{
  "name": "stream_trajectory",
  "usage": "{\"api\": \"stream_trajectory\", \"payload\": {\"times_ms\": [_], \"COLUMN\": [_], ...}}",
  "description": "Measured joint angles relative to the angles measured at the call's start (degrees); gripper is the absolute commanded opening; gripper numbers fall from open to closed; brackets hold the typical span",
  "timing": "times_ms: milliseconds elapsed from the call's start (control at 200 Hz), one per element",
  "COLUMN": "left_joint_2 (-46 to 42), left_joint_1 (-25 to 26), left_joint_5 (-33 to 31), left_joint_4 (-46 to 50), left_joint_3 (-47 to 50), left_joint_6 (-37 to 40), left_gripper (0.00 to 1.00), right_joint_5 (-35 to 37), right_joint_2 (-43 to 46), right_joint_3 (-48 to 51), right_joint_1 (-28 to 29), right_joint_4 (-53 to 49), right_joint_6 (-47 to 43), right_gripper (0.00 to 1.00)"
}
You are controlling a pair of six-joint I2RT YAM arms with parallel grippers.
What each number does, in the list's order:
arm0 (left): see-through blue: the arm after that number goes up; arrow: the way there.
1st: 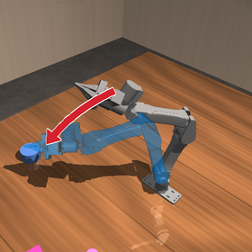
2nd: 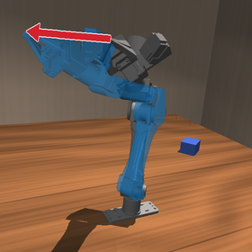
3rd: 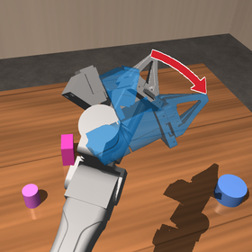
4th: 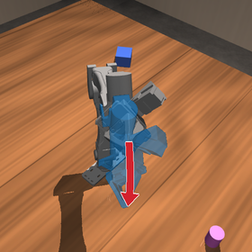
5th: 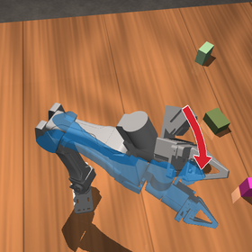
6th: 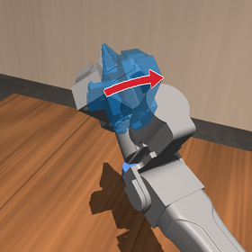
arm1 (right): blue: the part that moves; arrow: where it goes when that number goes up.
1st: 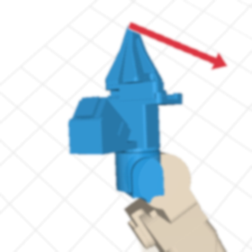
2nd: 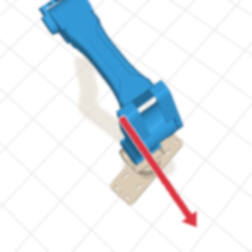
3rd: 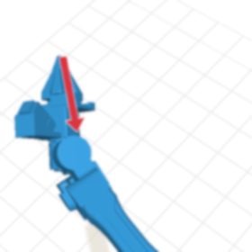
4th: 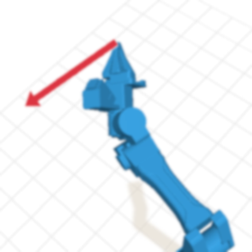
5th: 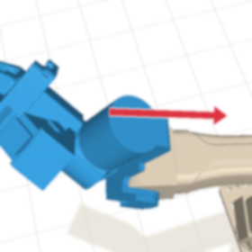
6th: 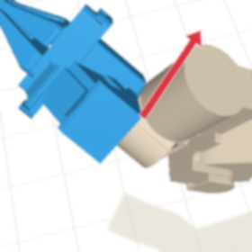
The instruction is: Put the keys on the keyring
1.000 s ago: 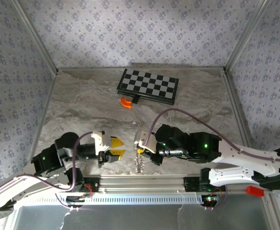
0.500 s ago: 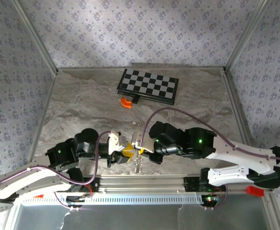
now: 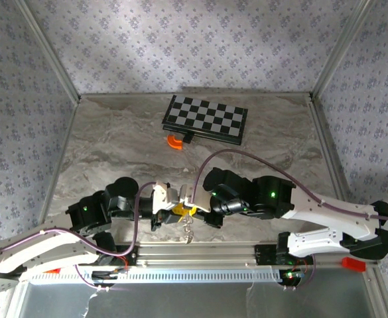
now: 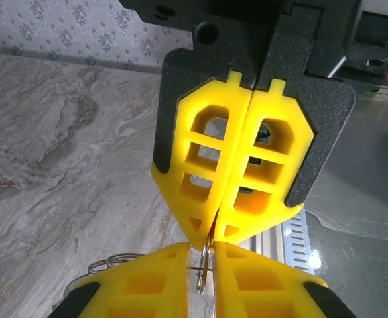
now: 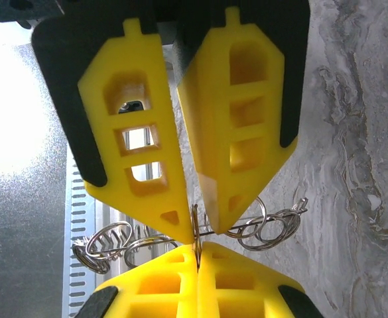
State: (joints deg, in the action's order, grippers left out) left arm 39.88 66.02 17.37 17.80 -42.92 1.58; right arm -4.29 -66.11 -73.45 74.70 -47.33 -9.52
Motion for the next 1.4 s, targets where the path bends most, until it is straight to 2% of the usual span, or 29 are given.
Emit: {"api": "stream_trajectory", "payload": {"times_ms": [235,345,690,825,1064,1274,1399], "left_joint_2": [0.07,0.04,-0.81,-2.34,-3.82,-4.7,-5.22], "left_joint_1": [0.0,0.0,0.0,0.0,0.0,0.0,0.0], "left_joint_5": [0.0,0.0,-0.02,0.42,2.8,4.46,5.01], "left_joint_4": [0.02,-0.04,-0.98,-3.34,-8.72,-13.57,-16.79], "left_joint_3": [0.0,0.0,0.33,1.38,2.73,5.14,7.02], "left_joint_6": [0.83,1.22,1.57,1.31,-0.28,-2.14,-3.45], "left_gripper": [0.08,0.0,0.0,0.0,0.0,0.0,0.0], "right_joint_5": [-0.85,-1.25,-1.68,-2.1,-2.64,-3.04,-3.48], "right_joint_2": [0.07,0.28,0.72,1.95,4.94,7.69,9.31], "right_joint_3": [0.02,0.2,0.48,1.03,3.54,6.62,8.83], "right_joint_1": [-0.72,-0.98,-1.22,-1.16,-1.16,-1.05,-1.05], "right_joint_4": [0.46,0.61,1.46,2.97,7.15,10.73,13.07], "right_joint_6": [0.0,0.0,-0.02,0.02,1.09,2.45,2.97], "right_gripper": [0.0,0.0,0.0,0.12,0.25,0.23,0.18]}}
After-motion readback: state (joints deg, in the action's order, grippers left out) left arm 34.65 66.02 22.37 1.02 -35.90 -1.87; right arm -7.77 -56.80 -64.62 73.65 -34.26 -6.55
